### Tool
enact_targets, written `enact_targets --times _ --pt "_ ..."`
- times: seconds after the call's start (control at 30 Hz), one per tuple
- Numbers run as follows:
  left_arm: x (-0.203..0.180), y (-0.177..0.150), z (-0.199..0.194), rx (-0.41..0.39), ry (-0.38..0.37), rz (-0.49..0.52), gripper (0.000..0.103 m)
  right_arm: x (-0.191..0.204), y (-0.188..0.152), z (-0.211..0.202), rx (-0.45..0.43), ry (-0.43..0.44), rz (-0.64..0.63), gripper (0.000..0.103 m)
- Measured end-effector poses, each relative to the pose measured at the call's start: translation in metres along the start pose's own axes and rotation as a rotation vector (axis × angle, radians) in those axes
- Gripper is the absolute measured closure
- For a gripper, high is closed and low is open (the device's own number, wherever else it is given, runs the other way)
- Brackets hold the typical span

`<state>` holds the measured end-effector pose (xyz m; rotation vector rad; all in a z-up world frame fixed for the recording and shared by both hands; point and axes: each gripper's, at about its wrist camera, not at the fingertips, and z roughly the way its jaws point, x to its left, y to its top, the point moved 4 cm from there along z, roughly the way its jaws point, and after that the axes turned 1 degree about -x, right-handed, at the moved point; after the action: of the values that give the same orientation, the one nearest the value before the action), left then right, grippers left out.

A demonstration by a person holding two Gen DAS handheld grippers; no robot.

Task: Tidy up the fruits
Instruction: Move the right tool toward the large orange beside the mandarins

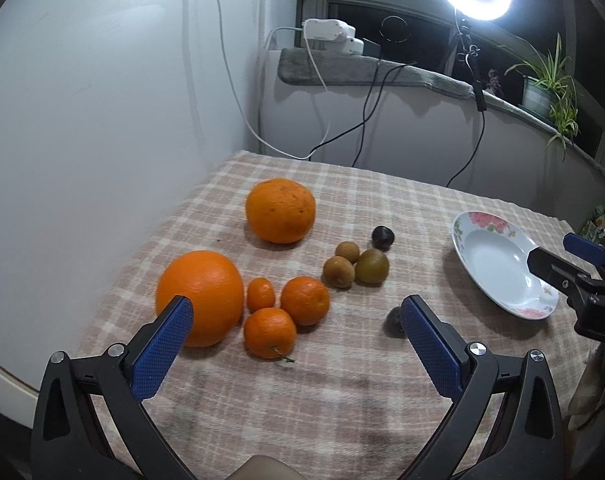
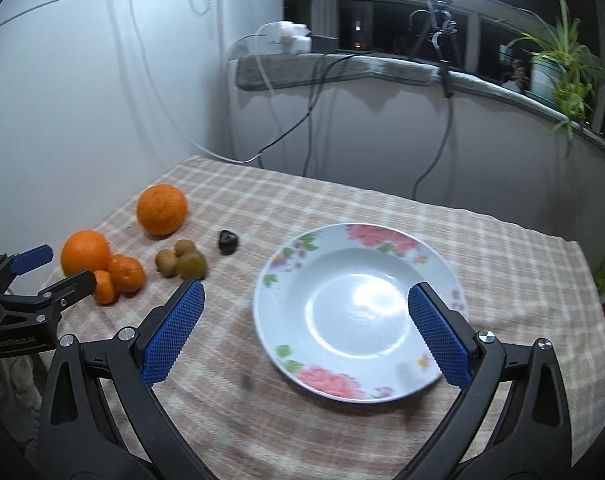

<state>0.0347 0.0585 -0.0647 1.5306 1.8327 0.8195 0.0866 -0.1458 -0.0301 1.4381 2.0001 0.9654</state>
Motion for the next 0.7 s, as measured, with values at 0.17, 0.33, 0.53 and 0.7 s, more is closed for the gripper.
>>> enact_targets --times 0.17,0.33,0.53,0.7 --pt "0.017 -0.004 0.001 0.002 0.004 -0.029 0.001 0.017 0.003 0.008 0.014 0.083 -0.017 0.000" --pt "0.033 -0.011 0.000 0.011 -0.002 -0.065 0.004 0.036 0.007 0.017 0.020 0.157 -0.045 0.000" --pt "0.043 -0.019 0.003 0.040 -0.026 -0.098 0.014 0.056 0.005 0.028 0.059 0.268 -0.043 0.003" --pt "0.052 -0.024 0.004 0.048 -0.039 -0.121 0.021 0.069 -0.004 0.038 0.098 0.326 -0.049 0.011"
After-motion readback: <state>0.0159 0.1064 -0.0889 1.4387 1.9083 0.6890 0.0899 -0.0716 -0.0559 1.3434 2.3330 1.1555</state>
